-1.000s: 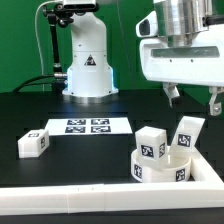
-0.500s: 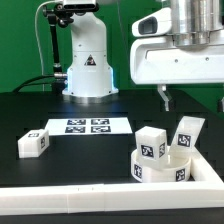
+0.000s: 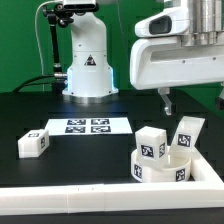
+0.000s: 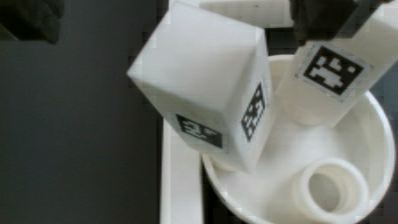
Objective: Assemble stool
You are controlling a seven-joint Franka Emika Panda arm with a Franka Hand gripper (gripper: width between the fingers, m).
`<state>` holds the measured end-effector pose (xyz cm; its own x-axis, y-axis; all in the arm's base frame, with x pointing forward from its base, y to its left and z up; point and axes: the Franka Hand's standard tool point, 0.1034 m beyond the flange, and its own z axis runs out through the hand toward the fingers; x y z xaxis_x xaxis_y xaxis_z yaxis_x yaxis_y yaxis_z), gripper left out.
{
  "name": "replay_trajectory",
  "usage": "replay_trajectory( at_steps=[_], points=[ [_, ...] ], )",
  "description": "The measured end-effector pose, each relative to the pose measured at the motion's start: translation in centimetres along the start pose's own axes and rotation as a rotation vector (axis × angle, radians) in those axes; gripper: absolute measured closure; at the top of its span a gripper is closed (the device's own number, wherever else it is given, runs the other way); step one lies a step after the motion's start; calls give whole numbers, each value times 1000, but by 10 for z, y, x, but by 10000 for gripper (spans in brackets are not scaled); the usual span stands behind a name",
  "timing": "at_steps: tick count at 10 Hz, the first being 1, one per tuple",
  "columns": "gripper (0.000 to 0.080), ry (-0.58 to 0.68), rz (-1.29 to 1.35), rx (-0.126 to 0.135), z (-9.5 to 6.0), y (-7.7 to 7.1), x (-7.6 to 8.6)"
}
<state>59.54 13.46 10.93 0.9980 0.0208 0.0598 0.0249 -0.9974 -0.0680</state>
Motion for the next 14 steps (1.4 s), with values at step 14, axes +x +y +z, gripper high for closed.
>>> replay_trajectory(
  at_steps=[14],
  points=[
    [151, -52, -900, -107, 19, 20, -6]
  ],
)
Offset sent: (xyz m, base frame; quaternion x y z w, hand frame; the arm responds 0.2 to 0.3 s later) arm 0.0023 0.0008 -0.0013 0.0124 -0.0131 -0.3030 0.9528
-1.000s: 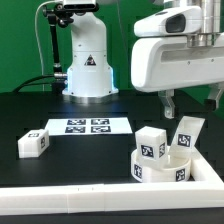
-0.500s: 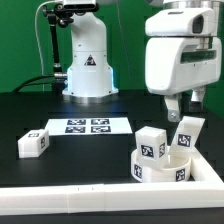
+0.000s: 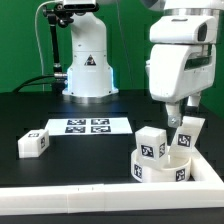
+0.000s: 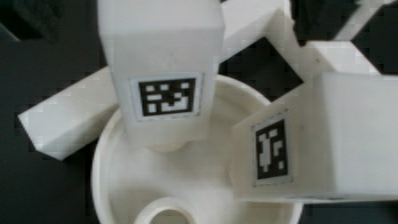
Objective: Assemble stool
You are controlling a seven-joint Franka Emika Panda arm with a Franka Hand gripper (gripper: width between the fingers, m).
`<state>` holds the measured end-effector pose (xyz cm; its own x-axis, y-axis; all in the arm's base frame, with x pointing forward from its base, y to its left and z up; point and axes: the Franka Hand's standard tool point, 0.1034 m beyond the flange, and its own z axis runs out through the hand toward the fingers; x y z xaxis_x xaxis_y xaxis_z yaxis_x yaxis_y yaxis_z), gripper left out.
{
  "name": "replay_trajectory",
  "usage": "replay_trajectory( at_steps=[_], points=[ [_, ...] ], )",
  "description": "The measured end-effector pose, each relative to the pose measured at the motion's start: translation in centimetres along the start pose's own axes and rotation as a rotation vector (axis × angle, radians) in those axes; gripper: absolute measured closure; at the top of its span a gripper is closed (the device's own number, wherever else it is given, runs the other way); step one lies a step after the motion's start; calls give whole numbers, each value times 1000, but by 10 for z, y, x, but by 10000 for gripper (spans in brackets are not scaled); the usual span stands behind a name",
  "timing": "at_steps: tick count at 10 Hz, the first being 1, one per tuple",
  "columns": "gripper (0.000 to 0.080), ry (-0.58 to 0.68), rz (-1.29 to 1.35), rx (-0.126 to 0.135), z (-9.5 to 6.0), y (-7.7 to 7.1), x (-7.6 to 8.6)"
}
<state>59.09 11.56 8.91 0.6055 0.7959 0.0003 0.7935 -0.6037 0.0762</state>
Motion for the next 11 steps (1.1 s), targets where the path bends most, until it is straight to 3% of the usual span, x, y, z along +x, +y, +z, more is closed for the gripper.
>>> replay_trajectory(
  at_steps=[2, 4, 5, 6, 9, 11],
  points=[
    [151, -5, 4, 2, 4, 0, -2],
    [394, -8, 25, 5, 6, -2, -1],
    [394, -7, 31, 5, 6, -2, 0],
    [459, -6, 37, 5, 6, -2, 0],
    [459, -7, 59, 4, 5, 0, -2],
    [459, -7, 212, 5, 6, 0, -2]
  ],
)
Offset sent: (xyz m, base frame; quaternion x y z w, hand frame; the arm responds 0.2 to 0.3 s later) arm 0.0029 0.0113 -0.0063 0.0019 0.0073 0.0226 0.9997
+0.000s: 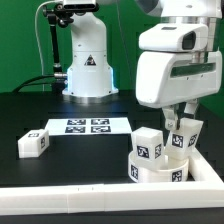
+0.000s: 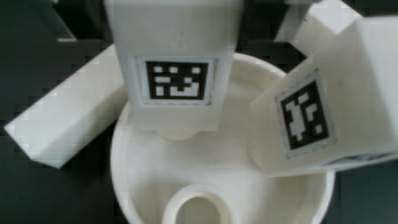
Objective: Assemble stool
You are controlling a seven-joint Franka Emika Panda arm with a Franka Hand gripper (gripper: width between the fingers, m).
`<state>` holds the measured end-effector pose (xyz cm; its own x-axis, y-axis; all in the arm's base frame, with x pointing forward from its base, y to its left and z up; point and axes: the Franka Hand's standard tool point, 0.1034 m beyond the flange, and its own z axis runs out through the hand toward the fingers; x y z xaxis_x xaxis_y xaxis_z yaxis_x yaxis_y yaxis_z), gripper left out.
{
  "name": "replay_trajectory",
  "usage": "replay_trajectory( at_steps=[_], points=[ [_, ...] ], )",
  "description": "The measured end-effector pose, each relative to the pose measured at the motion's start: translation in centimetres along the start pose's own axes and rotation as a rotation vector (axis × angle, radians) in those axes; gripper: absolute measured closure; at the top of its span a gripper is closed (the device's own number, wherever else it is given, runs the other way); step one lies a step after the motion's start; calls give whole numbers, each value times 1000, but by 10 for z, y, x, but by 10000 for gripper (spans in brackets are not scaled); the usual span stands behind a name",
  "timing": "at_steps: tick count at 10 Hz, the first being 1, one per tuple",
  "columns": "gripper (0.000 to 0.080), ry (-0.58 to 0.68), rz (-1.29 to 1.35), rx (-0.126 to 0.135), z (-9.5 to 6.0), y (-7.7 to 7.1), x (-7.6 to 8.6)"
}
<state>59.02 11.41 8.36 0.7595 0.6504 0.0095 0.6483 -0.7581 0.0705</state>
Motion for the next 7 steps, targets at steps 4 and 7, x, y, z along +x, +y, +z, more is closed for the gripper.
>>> replay_trajectory(
  at_steps=[4, 7],
  points=[
    [459, -1, 353, 23, 1, 4, -4],
    [459, 34, 601, 14, 1, 4, 0]
  ],
)
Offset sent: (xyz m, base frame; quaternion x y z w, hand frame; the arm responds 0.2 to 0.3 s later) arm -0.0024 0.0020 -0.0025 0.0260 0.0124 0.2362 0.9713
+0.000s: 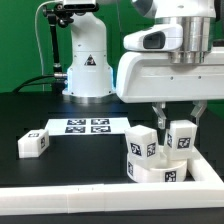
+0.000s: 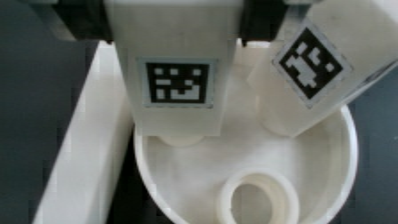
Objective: Assemble stool
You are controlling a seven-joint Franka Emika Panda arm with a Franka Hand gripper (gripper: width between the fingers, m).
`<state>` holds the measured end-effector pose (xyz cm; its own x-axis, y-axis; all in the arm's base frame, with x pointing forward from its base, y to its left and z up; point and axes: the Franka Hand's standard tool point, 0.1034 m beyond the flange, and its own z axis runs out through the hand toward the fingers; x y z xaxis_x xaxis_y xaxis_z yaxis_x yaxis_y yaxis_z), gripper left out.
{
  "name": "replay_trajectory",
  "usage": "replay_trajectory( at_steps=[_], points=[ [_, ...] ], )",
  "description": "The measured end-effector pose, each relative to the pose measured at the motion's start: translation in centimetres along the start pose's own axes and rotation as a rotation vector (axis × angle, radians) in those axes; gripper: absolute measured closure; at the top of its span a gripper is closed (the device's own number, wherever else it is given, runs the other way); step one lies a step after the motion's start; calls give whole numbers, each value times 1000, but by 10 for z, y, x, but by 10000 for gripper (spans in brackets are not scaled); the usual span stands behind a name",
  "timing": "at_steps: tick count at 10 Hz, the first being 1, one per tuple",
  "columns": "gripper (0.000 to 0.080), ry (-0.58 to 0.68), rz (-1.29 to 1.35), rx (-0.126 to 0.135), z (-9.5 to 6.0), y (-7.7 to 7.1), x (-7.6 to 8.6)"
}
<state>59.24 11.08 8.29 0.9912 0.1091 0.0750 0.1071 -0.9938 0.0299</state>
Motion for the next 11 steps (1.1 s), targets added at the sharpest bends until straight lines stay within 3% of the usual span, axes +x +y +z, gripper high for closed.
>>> replay_trajectory(
  at_steps=[5, 7, 11],
  points=[
    [459, 1, 348, 3, 0, 0, 0],
    [459, -8, 618, 28, 0, -3, 0],
    [459, -20, 937, 37, 1, -5, -1]
  ],
)
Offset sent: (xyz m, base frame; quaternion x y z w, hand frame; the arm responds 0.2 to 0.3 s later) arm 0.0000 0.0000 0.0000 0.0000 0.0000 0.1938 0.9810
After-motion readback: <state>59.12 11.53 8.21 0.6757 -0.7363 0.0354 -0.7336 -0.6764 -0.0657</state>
